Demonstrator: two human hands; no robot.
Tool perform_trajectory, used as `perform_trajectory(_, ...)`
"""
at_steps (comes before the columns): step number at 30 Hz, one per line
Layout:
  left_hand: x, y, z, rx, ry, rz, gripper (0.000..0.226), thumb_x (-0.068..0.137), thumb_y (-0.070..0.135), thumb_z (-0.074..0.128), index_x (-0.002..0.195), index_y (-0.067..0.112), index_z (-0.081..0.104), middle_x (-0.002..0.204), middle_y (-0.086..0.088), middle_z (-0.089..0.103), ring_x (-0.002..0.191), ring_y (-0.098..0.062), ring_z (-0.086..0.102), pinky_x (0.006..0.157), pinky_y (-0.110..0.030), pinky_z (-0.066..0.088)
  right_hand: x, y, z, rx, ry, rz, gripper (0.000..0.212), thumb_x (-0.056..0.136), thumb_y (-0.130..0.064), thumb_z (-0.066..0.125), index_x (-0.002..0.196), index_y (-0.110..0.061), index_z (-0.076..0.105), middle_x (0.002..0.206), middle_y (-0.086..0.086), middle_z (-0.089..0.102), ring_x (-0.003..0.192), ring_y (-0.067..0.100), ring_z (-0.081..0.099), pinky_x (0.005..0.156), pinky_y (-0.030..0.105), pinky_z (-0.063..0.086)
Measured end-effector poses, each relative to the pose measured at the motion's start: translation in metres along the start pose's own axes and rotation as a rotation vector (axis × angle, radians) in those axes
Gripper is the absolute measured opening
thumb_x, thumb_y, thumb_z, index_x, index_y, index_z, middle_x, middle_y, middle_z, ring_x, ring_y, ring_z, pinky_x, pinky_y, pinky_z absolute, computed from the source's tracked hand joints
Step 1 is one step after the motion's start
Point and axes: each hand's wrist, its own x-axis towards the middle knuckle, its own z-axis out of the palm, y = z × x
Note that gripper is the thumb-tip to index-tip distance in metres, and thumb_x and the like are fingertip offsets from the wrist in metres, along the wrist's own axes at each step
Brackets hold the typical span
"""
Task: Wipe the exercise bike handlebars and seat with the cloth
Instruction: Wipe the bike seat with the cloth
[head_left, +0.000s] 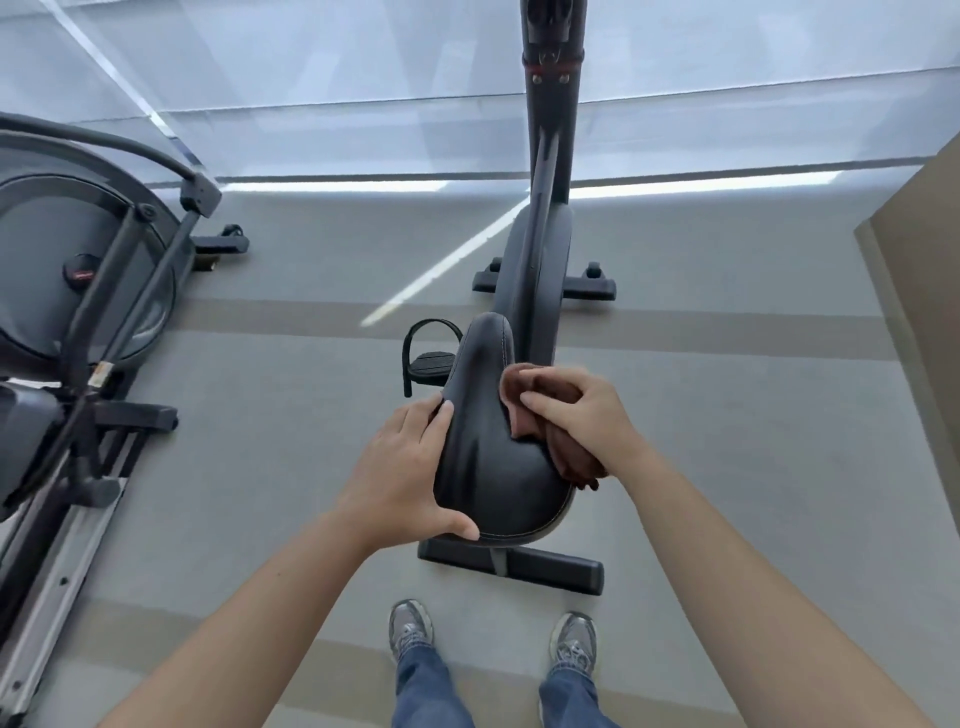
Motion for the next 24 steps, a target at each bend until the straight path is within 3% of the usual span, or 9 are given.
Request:
perform_trajectory(6,0.0,0.0,0.001,-0.058,0.023,-0.05,0.125,0.042,0.062,0.077,0.141,0.005,0.026,0.145,-0.008,0.029,0.13,-0.025,0.025,0.107,-0.033,0.023,-0.002,0.011,-0.002,0.043,-0.016,-0.022,0.024,0.073,-0.017,0.075,0.081,-0.038,0.069,0.1,-0.004,0.067,0.098,0.004,0.06,0.086,0.01,0.042)
perform_trajectory(11,-0.004,0.0,0.004,-0.179,0.076,-0.116,0.124,0.037,0.06,0.08,0.141,0.014,0.029,0.145,0.003,0.03,0.128,-0.018,0.027,0.103,-0.027,0.024,0.06,-0.021,0.02,0.278,0.084,-0.005,0.018,0.077,-0.011,0.071,0.087,-0.025,0.065,0.096,0.003,0.068,0.09,0.01,0.063,0.084,0.021,0.048)
perform_trajectory(15,-0.004,-0.001,0.007,-0.226,0.084,-0.133,0.124,0.035,0.059,0.081,0.14,0.018,0.031,0.145,0.009,0.029,0.126,-0.016,0.028,0.101,-0.024,0.024,0.018,0.008,-0.002,0.235,-0.097,0.007,0.024,0.076,-0.006,0.071,0.083,-0.029,0.069,0.089,-0.016,0.07,0.084,-0.004,0.064,0.074,0.007,0.044)
perform_trajectory(17,-0.004,-0.002,0.008,-0.249,0.093,-0.142,0.124,0.033,0.058,0.081,0.14,0.02,0.031,0.143,0.013,0.028,0.126,-0.013,0.028,0.1,-0.023,0.024,0.0,0.021,-0.014,0.176,-0.19,0.04,0.024,0.074,-0.007,0.072,0.08,-0.03,0.072,0.091,-0.016,0.071,0.09,0.0,0.065,0.077,0.008,0.045)
perform_trajectory(19,-0.003,-0.003,0.01,-0.269,0.103,-0.145,0.123,0.032,0.058,0.082,0.139,0.022,0.032,0.141,0.016,0.027,0.125,-0.011,0.028,0.101,-0.023,0.024,0.011,0.015,-0.01,0.141,-0.169,0.021,0.021,0.075,-0.01,0.073,0.082,-0.029,0.071,0.092,-0.015,0.071,0.088,-0.001,0.064,0.077,0.007,0.044)
perform_trajectory(22,-0.003,-0.005,0.011,-0.297,0.117,-0.148,0.123,0.032,0.058,0.082,0.139,0.024,0.033,0.141,0.017,0.027,0.122,-0.005,0.027,0.101,-0.025,0.025,0.055,-0.012,0.013,0.331,0.035,0.062,0.015,0.08,-0.008,0.068,0.093,-0.014,0.064,0.081,-0.003,0.068,0.062,0.0,0.064,0.061,0.014,0.049)
perform_trajectory(24,-0.003,-0.005,0.013,-0.315,0.131,-0.148,0.122,0.032,0.061,0.08,0.139,0.025,0.033,0.141,0.018,0.027,0.12,-0.001,0.025,0.101,-0.026,0.026,0.076,-0.027,0.02,0.414,0.053,0.094,0.015,0.083,-0.007,0.065,0.097,-0.007,0.06,0.072,0.0,0.067,0.046,0.008,0.06,0.05,0.023,0.05)
